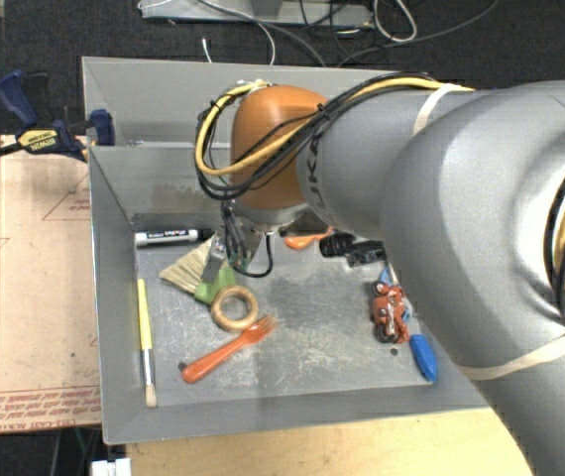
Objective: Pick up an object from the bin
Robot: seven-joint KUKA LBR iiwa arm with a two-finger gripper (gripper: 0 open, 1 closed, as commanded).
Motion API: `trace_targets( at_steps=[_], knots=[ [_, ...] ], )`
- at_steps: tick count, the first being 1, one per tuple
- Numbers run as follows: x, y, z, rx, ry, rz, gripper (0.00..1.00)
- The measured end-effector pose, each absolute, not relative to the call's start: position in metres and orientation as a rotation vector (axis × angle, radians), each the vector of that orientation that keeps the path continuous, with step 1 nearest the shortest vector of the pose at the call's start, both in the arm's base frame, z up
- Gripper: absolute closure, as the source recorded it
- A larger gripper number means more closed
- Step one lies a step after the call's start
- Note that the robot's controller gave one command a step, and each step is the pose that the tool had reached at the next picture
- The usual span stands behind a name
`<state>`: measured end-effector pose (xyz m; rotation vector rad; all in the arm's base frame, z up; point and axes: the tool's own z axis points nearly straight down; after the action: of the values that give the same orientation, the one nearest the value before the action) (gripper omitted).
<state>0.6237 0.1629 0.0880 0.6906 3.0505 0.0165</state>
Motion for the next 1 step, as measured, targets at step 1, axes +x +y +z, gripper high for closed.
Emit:
trace_targets(
  at_steps=[1],
  knots=[
    [0.6244, 0.1630, 0.1035, 0.689, 3.049, 0.019, 1.00]
  ],
)
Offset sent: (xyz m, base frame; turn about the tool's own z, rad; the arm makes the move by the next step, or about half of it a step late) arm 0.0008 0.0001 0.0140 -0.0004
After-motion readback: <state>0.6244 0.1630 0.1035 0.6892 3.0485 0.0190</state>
